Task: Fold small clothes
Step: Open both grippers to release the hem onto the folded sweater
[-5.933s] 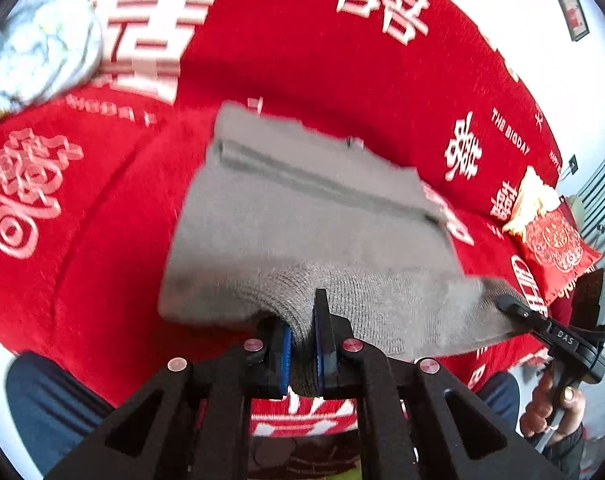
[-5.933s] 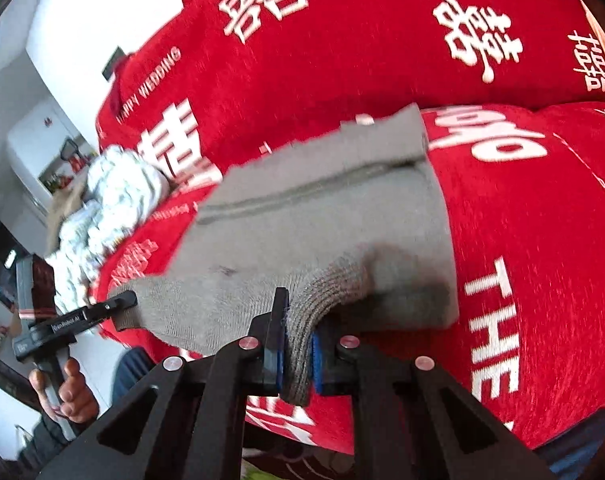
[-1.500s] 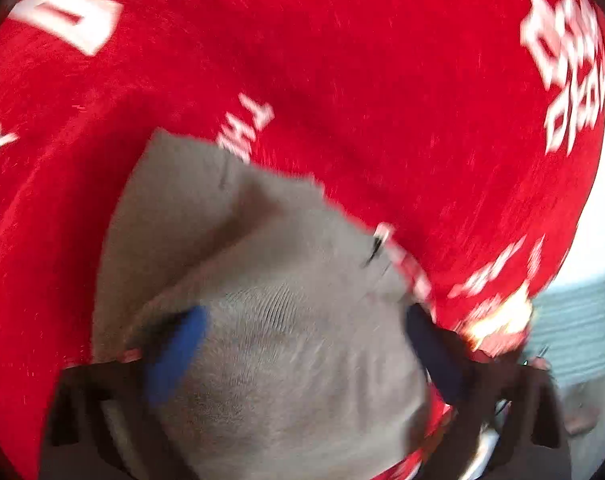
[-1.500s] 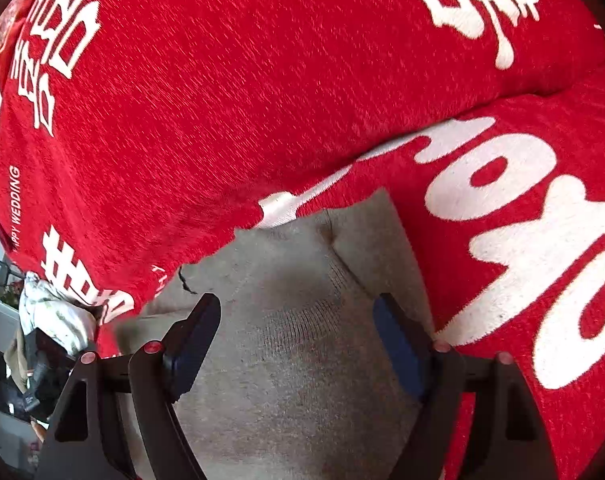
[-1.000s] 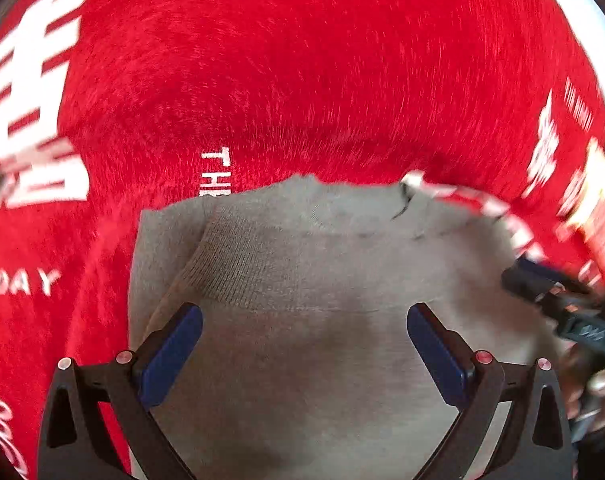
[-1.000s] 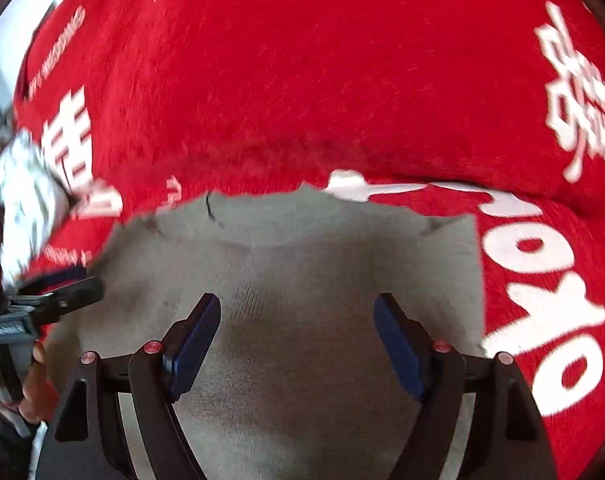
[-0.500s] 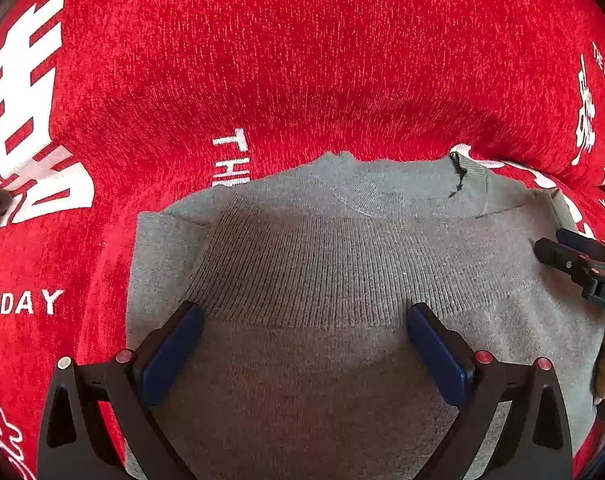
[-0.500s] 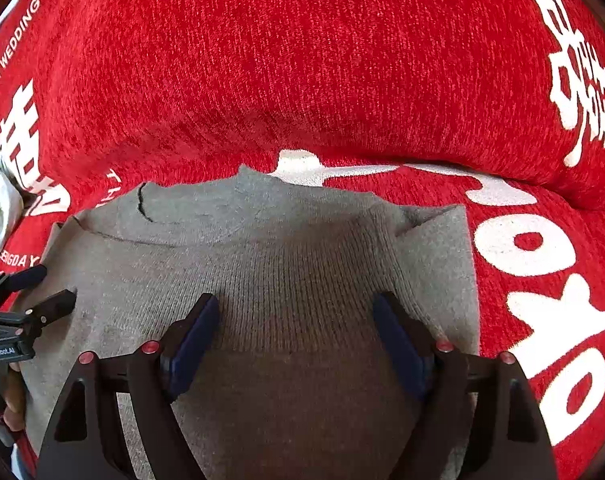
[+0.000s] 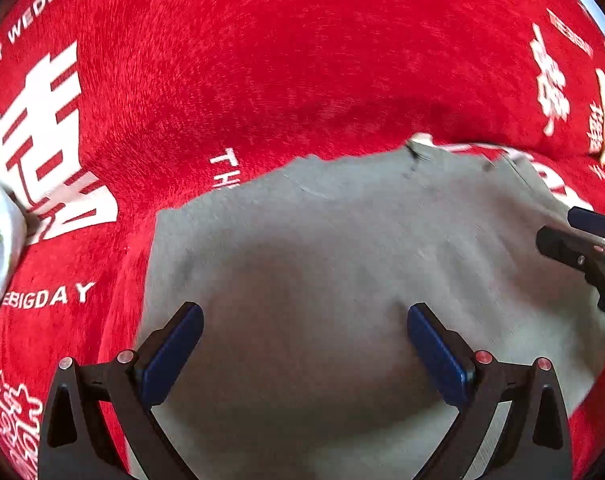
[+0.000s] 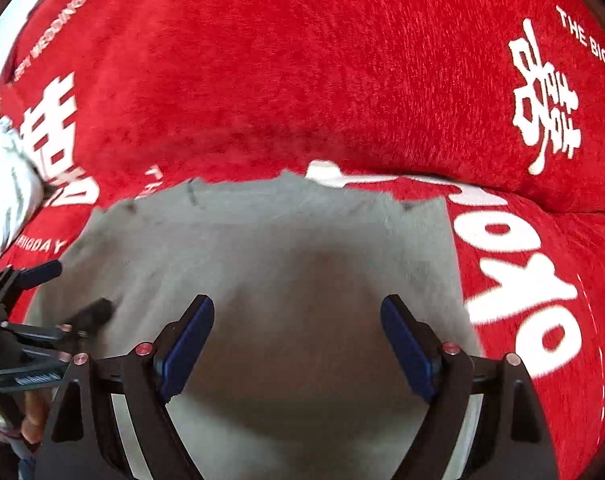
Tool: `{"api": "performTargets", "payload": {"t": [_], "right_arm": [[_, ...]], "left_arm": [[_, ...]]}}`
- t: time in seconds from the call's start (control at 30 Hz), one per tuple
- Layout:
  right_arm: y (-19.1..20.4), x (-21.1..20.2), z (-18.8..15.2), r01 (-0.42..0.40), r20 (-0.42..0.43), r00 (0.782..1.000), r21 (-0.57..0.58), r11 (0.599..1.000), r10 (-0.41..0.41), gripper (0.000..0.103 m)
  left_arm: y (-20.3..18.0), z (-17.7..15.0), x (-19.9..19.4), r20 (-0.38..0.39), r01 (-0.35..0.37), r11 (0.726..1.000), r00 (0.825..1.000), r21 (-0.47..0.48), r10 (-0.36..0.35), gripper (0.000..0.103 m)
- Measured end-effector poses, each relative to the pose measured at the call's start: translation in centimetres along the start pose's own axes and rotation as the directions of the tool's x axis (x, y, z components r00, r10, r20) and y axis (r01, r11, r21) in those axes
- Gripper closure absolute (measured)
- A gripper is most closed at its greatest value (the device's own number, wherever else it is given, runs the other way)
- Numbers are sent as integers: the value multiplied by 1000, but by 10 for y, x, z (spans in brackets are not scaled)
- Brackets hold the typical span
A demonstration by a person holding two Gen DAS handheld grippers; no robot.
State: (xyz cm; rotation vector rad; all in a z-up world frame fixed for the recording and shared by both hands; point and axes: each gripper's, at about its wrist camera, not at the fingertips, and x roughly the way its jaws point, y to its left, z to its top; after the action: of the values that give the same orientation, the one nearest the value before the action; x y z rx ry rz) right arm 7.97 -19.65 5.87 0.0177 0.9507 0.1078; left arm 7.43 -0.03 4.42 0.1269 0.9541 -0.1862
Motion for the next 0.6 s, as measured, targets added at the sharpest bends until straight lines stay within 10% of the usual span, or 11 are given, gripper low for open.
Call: {"api": "performTargets", "payload": {"t": [0.6], "right_arm": [[2,-40,-105,73,59,996,-35,997,-71,12]], "left_arm": [[11,-104,-52,58,11,986,998,-167,-1,1]]}}
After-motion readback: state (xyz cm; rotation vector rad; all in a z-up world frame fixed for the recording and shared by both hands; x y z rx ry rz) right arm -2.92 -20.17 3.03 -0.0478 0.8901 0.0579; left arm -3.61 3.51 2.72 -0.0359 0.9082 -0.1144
